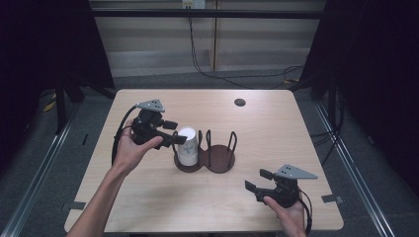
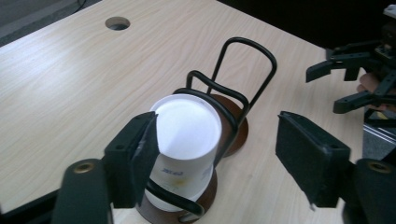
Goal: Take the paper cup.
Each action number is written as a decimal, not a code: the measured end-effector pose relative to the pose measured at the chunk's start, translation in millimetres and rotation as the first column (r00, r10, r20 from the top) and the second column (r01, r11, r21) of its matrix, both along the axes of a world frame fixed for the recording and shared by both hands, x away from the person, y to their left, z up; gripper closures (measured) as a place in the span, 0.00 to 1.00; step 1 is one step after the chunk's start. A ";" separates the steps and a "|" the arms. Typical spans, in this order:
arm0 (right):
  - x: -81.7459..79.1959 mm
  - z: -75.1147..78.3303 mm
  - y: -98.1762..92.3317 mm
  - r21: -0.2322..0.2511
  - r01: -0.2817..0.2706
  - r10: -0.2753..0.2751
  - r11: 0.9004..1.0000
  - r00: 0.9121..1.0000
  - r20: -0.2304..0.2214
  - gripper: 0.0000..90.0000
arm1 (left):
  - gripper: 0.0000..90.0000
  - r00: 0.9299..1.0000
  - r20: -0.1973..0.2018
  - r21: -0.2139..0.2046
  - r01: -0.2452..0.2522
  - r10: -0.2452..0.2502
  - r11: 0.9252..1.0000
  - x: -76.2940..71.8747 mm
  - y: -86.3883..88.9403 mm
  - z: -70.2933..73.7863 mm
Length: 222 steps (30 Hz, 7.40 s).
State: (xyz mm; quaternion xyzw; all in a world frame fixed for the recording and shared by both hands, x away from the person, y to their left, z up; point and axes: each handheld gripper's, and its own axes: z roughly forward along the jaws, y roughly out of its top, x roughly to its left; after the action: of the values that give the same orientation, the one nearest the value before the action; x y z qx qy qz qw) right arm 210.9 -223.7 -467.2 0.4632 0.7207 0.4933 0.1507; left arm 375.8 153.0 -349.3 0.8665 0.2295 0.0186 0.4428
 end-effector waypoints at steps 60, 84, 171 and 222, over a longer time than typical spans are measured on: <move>1.2 -1.6 -1.2 -0.014 -0.009 0.009 1.000 1.000 -0.024 0.26 | 0.37 0.998 -0.030 0.408 0.058 -0.050 0.911 28.2 -63.9 -19.8; 1.5 -1.8 -0.4 -0.016 -0.008 0.008 1.000 1.000 -0.028 0.26 | 0.39 0.999 -0.039 0.396 0.046 -0.033 0.917 27.8 -60.2 -10.0; 2.1 -2.4 3.9 -0.025 -0.017 0.016 1.000 0.999 -0.029 0.22 | 0.41 0.996 0.063 0.105 0.061 -0.068 0.993 -4.2 -20.8 66.7; 11.8 34.9 48.9 0.031 -0.265 0.263 0.964 0.963 0.053 0.16 | 0.41 0.989 0.037 0.008 0.142 -0.142 0.990 -73.7 8.6 30.5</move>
State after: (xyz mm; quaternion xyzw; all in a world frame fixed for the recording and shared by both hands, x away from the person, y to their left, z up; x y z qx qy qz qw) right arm 222.7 -174.8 -432.3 0.3537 0.7625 0.5338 0.0923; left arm 302.1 161.6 -318.8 0.8813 0.1587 0.0038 0.4450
